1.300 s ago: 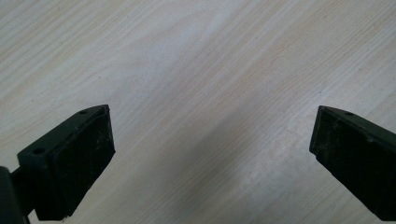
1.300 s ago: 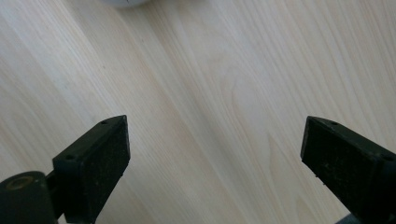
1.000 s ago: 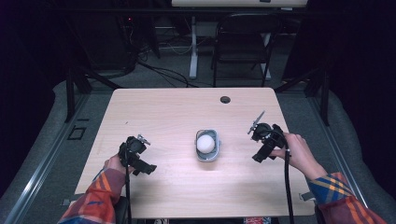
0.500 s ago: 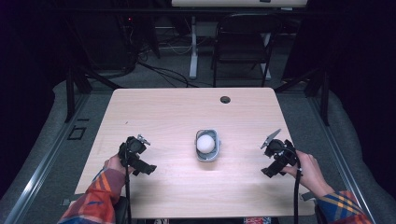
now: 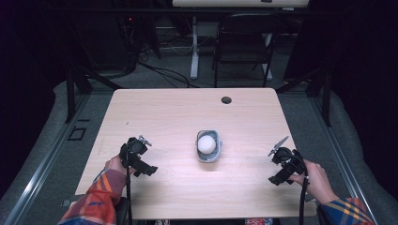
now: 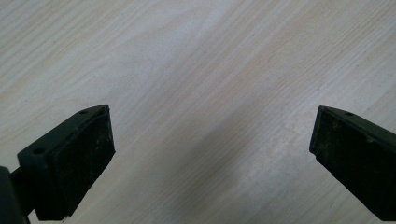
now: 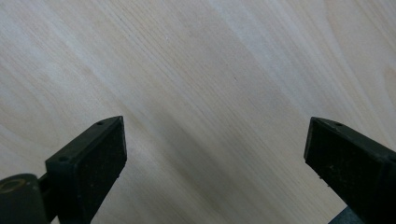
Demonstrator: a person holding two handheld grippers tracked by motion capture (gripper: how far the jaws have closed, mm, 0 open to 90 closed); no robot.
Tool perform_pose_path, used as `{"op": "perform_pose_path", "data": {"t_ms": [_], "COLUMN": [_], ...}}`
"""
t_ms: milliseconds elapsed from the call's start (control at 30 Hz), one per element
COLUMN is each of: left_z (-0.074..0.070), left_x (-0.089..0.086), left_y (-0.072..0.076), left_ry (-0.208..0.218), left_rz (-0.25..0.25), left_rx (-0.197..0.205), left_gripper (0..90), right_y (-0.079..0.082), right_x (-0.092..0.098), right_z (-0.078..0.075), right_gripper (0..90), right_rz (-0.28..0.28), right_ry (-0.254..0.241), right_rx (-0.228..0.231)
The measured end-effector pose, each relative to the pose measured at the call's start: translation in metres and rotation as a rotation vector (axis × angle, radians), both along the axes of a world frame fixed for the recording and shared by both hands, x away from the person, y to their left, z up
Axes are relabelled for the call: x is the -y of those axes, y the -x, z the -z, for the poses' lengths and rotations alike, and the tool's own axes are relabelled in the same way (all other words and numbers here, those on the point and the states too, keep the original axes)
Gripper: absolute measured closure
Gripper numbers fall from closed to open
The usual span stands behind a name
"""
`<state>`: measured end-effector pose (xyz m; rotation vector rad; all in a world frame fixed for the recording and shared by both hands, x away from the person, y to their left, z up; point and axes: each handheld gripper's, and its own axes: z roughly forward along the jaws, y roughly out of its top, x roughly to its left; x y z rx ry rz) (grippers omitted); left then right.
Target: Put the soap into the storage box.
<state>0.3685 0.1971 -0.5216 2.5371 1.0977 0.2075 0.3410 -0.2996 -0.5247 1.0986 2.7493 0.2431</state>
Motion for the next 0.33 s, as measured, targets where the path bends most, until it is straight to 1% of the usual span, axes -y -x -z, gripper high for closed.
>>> {"op": "perform_pose_path", "data": {"t_ms": [33, 67, 100, 133, 200, 267, 333], "left_z": [0.0, -0.0001, -0.0002, -0.0002, -0.0002, -0.0001, -0.0002], "left_x": [0.0, 0.0001, 0.0001, 0.0001, 0.0, 0.0001, 0.0002], "left_y": [0.0, 0.0002, 0.0001, 0.0002, -0.0001, -0.0004, -0.0004], "left_ry": [0.0, 0.0, 0.0, 0.001, 0.003, 0.004, 0.004], "left_rz": [0.0, 0.0, 0.0, 0.001, 0.001, 0.0, 0.0], "left_rx": [0.0, 0.001, 0.002, 0.001, 0.002, -0.001, 0.001], "left_gripper": [0.0, 0.0, 0.0, 0.0, 0.0, 0.0, 0.0], "right_y": [0.0, -0.0024, -0.0024, -0.0013, -0.0016, -0.0022, -0.0019], "right_x": [0.0, 0.0, 0.0, -0.0004, 0.0, 0.0006, 0.0004], "right_z": [0.0, -0.0011, -0.0011, 0.0015, 0.0017, 0.0024, 0.0025], "right_gripper": [5.5, 5.5, 5.5, 5.7, 5.7, 5.7, 5.7], "right_rz": [0.0, -0.035, -0.035, -0.019, -0.018, -0.018, -0.015], "right_ry": [0.0, 0.024, 0.024, 0.009, 0.018, 0.012, 0.015], "right_rx": [0.0, -0.036, -0.036, -0.027, -0.028, -0.034, -0.029]}}
